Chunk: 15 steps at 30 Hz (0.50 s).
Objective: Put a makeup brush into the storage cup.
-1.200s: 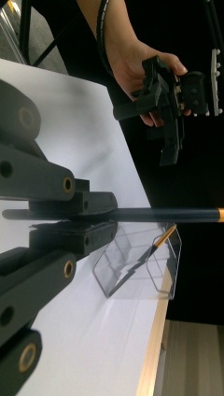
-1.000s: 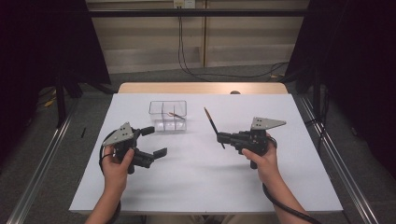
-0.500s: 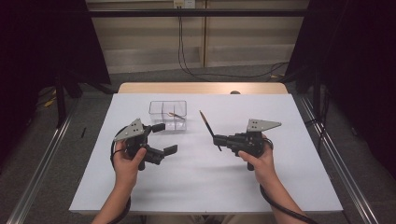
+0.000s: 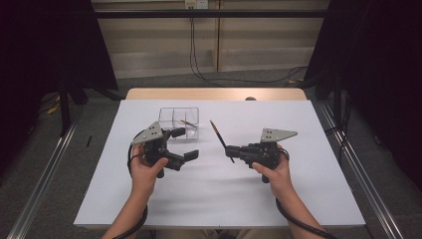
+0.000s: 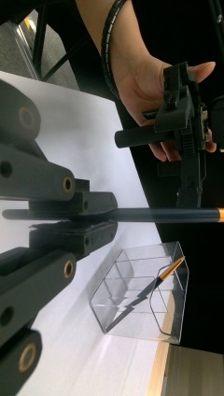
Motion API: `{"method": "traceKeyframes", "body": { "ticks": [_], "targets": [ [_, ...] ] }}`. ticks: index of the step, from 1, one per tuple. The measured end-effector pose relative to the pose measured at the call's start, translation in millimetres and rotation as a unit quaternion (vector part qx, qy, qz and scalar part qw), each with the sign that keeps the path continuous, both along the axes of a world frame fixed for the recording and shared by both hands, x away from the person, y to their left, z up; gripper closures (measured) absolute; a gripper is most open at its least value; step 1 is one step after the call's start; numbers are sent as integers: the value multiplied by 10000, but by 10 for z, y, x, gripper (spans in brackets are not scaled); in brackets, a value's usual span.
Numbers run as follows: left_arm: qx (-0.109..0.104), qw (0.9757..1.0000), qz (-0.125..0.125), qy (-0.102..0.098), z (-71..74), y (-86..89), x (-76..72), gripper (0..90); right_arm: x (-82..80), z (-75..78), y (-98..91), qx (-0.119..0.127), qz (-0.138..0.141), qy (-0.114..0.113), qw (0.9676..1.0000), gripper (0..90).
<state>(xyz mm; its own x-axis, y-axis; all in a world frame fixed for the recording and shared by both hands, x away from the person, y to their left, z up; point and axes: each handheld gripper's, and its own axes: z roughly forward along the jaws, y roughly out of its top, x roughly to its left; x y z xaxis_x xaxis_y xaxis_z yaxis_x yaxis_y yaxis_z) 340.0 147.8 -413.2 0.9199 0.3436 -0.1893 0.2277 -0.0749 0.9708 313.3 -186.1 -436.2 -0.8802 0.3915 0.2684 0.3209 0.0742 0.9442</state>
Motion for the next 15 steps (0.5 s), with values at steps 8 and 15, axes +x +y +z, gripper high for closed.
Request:
{"method": "traceKeyframes", "body": {
  "ticks": [8, 15],
  "targets": [
    [-17, 9999, -11, 110, 1, -87, 29, 0, -7, 0, 25, -28, 46, -7, 10000, 849],
    [-19, 9999, -27, 127, 24, -149, 37, 0, -11, -11, 39, -29, 107, -23, 9999, 849]
  ]
}}
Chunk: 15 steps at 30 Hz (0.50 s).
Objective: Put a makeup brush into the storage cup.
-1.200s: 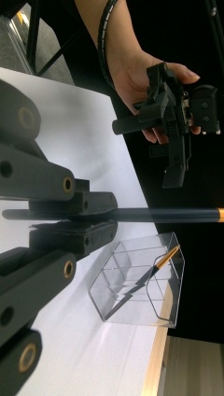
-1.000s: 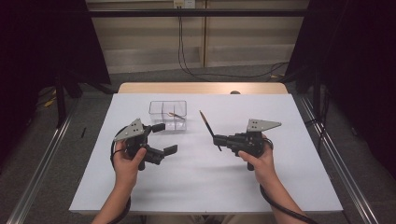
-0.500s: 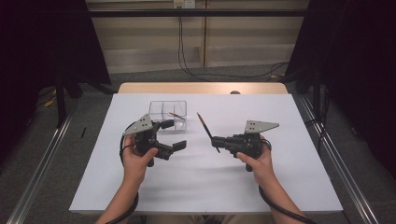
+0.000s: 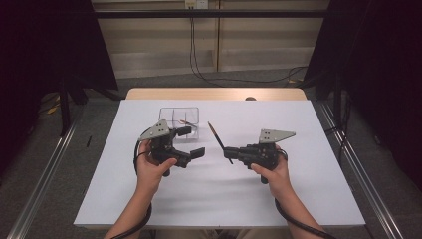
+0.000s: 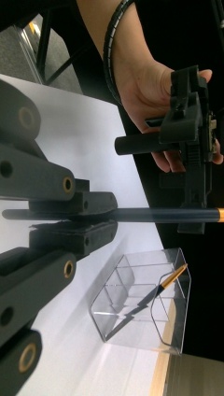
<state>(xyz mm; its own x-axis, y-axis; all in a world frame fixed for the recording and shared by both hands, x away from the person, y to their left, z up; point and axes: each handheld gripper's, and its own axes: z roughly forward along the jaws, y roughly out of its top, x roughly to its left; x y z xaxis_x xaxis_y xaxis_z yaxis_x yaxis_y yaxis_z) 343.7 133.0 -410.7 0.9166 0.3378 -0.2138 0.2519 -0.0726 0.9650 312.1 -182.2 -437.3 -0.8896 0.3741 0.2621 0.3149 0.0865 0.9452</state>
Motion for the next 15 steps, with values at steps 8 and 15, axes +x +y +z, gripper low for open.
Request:
{"method": "traceKeyframes", "body": {
  "ticks": [8, 15],
  "targets": [
    [-53, 9999, 31, 99, 10, -64, 29, 0, -2, -10, 9, 10, 34, 15, 10000, 849],
    [-83, 10000, 47, 19, 23, -105, 25, 27, -5, -15, 26, -16, 52, 5, 10000, 849]
  ]
}}
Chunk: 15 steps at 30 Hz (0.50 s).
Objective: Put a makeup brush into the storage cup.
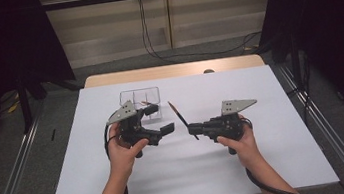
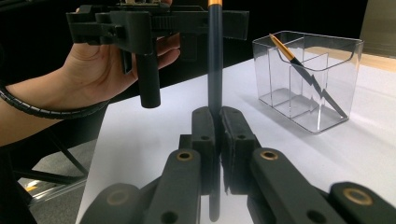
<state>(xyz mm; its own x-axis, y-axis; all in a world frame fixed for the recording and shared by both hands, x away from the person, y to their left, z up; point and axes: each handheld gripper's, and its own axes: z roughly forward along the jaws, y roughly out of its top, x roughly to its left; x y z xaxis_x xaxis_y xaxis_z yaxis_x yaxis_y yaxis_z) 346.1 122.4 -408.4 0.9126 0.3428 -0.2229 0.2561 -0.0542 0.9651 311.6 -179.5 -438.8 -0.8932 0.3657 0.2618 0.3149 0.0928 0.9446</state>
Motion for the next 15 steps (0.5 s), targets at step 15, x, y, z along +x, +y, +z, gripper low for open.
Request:
{"method": "traceKeyframes", "body": {
  "ticks": [15],
  "targets": [
    [-183, 9998, -108, -27, 20, -59, 23, 196, -12, 2, 44, -18, 86, -33, 10000, 849]
  ]
}}
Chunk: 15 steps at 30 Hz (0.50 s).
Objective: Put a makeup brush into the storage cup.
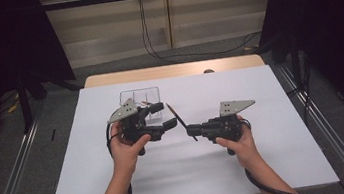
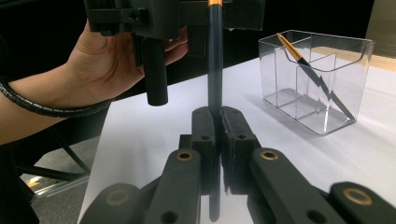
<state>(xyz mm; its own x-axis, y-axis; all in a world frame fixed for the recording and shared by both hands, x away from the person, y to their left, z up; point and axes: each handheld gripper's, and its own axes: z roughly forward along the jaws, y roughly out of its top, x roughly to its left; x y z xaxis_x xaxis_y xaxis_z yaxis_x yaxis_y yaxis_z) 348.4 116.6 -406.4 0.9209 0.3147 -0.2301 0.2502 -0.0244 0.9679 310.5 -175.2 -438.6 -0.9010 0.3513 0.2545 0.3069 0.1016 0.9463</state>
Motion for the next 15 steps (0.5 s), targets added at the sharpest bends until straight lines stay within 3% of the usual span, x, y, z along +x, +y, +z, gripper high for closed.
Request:
{"method": "traceKeyframes", "body": {
  "ticks": [13, 15],
  "targets": [
    [-46, 9999, -53, -140, 6, -24, -19, 383, -9, 7, 15, 5, 16, -28, 10000, 849],
    [-79, 9998, -138, -84, -2, -28, -18, 425, -10, 9, 16, 13, 27, -41, 10000, 849]
  ]
}}
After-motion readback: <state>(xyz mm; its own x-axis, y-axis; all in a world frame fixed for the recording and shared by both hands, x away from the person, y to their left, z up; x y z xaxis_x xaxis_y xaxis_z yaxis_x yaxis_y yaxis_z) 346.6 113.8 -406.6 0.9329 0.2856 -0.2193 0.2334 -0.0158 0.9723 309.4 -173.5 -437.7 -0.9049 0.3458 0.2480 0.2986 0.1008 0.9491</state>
